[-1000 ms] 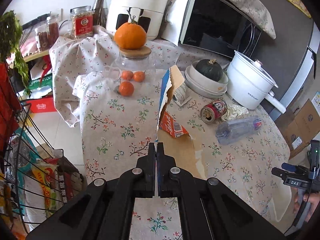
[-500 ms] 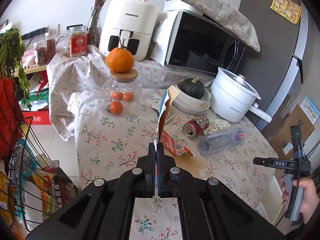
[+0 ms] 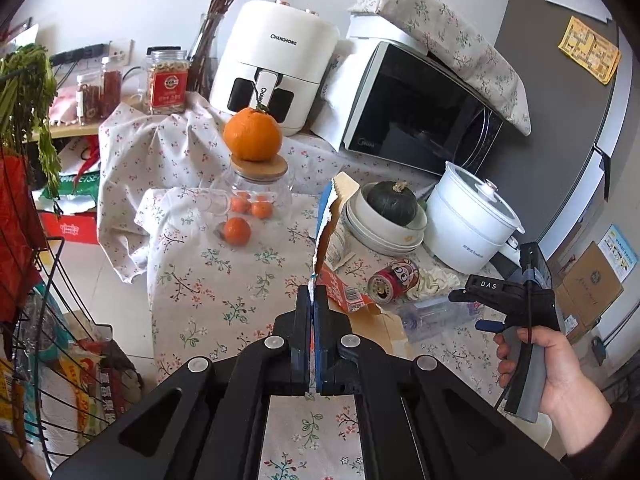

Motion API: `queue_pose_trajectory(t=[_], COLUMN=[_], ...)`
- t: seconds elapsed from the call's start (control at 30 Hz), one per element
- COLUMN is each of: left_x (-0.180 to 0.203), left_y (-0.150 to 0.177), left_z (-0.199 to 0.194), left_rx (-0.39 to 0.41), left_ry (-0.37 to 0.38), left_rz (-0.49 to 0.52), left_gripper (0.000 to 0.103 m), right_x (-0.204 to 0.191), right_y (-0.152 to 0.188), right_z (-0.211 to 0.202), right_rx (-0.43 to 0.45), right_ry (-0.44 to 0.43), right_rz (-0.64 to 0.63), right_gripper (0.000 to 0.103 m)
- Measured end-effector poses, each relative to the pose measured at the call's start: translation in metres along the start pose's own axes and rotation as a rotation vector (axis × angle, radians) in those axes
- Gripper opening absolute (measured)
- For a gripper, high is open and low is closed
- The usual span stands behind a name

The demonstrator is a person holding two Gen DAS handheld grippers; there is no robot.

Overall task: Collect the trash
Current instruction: 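Grasp the clear Ganten water bottle with the right tool while the left tool holds the cardboard, then carry the bottle with the right tool and the cardboard with the left tool over the bin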

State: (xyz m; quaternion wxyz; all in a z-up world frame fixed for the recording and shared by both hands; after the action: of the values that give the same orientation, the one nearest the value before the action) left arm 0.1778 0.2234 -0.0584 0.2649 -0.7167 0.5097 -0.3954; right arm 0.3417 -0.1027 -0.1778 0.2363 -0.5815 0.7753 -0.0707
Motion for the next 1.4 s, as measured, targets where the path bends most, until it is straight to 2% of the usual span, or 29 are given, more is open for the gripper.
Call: queue_pose_trajectory(t=[0.17, 0.27, 0.37, 0.4, 0.43, 0.53, 0.67, 0.8, 0.97, 1.17, 1.33, 1.4], left_x=[-0.003, -0.002, -0.001, -0.001, -0.001, 0.004, 0.017, 0.038, 0.063, 0.090, 0.118, 0.129], left_y=[-0.002, -0.001, 0.001, 0.001, 0.001, 0.002, 0.006, 0.014, 0.026, 0.039, 0.048, 0.051], left_z=[0.004, 0.008, 0.013, 0.014, 0.015, 0.016, 0.017, 0.017, 0.019, 0.020, 0.016, 0.014], left_rx=[-0.001, -0.013, -0.026, -0.029, -0.031, -0.035, -0.042, -0.055, -0.077, -0.105, -0.109, -0.114], left_ry=[-0.018, -0.020, -0.019, -0.017, -0.015, -0.003, 0.016, 0.040, 0.067, 0.107, 0.139, 0.158], left_rz=[0.007, 0.010, 0.011, 0.010, 0.007, 0.000, 0.017, 0.044, 0.093, 0.116, 0.168, 0.183], left_gripper=[0.000, 0.000, 0.000, 0.000, 0.000, 0.000, 0.000, 0.000, 0.000, 0.000, 0.000, 0.000], right_x=[-0.003, 0.003, 0.009, 0.014, 0.019, 0.025, 0.042, 0.059, 0.071, 0.087, 0.106, 0.118], right_y=[-0.009, -0.010, -0.003, 0.001, 0.005, 0.013, 0.022, 0.029, 0.033, 0.036, 0.041, 0.045], right_z=[0.021, 0.034, 0.045, 0.046, 0.048, 0.043, 0.026, 0.000, -0.038, -0.077, -0.096, -0.108], right_rx=[-0.012, -0.038, -0.063, -0.067, -0.081, -0.086, -0.100, -0.074, -0.016, 0.028, 0.061, 0.100], right_ry=[0.080, 0.091, 0.123, 0.144, 0.155, 0.161, 0.099, 0.071, 0.065, 0.041, 0.057, 0.072], right_rz=[0.022, 0.057, 0.025, 0.015, 0.009, -0.066, -0.097, -0.144, -0.247, -0.313, -0.359, -0.386], right_gripper=[0.087, 0.087, 0.087, 0.084, 0.074, 0.068, 0.067, 0.065, 0.065, 0.065, 0.065, 0.065])
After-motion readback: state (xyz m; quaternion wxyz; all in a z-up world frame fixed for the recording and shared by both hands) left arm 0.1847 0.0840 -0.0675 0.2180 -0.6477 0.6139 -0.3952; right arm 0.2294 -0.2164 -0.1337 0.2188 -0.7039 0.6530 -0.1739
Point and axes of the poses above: each gripper's, at about its wrist camera, not at the fingertips, and z roughly the way its jaws point, x to its right, y to its underside, the point moved 4 cm from there along z, roughly the way its jaws point, and after that the axes turned 5 degrees about x, right-handed, at the moved point
